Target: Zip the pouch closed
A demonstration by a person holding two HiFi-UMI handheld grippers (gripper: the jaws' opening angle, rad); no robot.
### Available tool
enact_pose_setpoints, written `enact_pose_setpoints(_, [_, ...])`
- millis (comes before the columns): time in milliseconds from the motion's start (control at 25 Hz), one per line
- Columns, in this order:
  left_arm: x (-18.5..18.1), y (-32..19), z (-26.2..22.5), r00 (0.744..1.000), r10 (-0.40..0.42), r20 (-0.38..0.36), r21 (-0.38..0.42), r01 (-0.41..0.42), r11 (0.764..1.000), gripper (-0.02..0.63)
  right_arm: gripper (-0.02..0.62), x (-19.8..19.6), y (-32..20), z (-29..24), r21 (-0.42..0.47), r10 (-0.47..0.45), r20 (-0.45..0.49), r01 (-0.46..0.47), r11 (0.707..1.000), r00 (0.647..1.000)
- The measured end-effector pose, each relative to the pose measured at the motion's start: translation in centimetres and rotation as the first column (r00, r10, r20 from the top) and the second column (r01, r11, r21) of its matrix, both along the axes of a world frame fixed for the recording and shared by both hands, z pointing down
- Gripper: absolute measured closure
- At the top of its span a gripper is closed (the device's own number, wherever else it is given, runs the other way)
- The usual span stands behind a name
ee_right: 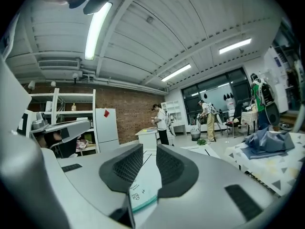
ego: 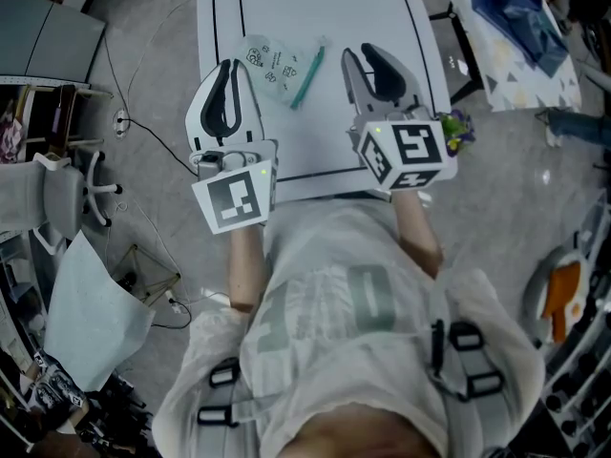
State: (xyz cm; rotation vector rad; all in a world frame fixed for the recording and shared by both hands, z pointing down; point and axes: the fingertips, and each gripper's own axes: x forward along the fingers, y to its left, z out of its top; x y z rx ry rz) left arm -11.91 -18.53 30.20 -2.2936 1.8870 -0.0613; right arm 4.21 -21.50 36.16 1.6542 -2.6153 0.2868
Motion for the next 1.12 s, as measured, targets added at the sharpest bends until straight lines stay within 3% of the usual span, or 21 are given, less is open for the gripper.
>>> enact_pose_setpoints(120, [0.3,0.1,-0.3,1.0,-0.012,-0.001,0.022,0.012,1.0,0.589,0.565,-0.1,0.3,0.0,0.014,0.001,-0.024,0.0,1.0,1.0])
enact_pose_setpoints(240, [0.3,0.0,0.0,1.0,-0.02,0.018,0.016,0.02,1.0,0.598,0.585,-0.3,0.5,0.3,0.007,-0.003,-0.036,0.003,1.0,0.999])
enact_pose_setpoints(1120, [-0.2,-0.1,1.6,1.0,-0.005,0.021,-0.028,0.006,1.0,0.598,0.588,-0.4,1.2,0.9,0.002,-0.004,-0.077,0.005,1.0,0.997])
